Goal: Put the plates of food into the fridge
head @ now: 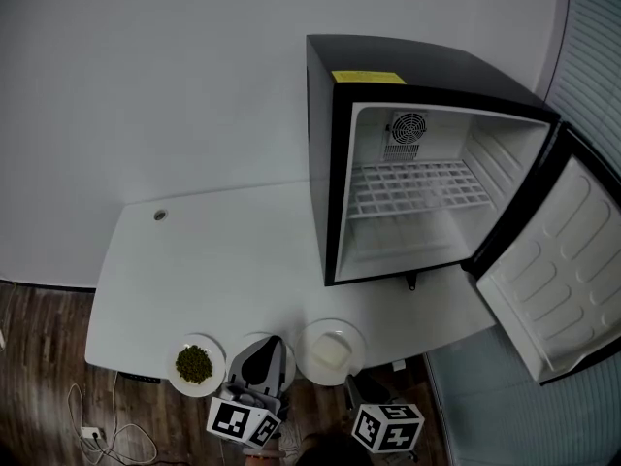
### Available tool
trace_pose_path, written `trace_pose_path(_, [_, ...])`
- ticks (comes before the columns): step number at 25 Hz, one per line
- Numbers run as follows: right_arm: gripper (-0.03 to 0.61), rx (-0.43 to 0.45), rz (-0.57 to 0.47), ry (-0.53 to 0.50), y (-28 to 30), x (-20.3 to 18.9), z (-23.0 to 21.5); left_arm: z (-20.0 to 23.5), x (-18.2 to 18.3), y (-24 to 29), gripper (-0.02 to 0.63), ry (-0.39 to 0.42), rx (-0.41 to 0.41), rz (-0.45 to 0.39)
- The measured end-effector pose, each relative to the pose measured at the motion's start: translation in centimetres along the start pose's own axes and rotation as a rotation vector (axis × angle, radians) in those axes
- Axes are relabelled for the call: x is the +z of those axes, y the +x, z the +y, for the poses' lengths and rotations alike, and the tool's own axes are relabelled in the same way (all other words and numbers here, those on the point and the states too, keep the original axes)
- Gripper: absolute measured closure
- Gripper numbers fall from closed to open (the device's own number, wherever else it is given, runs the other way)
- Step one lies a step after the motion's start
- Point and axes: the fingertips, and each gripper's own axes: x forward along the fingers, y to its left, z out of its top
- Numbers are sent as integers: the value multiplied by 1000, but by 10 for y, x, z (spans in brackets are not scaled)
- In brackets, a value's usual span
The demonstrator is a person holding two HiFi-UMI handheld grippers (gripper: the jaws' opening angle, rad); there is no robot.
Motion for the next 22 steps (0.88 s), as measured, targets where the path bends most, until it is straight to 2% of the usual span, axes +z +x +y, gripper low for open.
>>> trace_pose_path(8, [472,-6,55,313,6,-11,-11,-10,-6,6,604,12,-17,19])
trace_pose_path(11, [471,25,89,449,11,-20,-10,-11,-8,7,604,10,-19,25])
trace_pose_path(16, [472,102,109,583,19,-27,0,-14,-9,10,604,12,-19,28])
trace_pose_path(22, [472,103,112,691,29,-29,-2,-17,-6,12,604,16,-23,27])
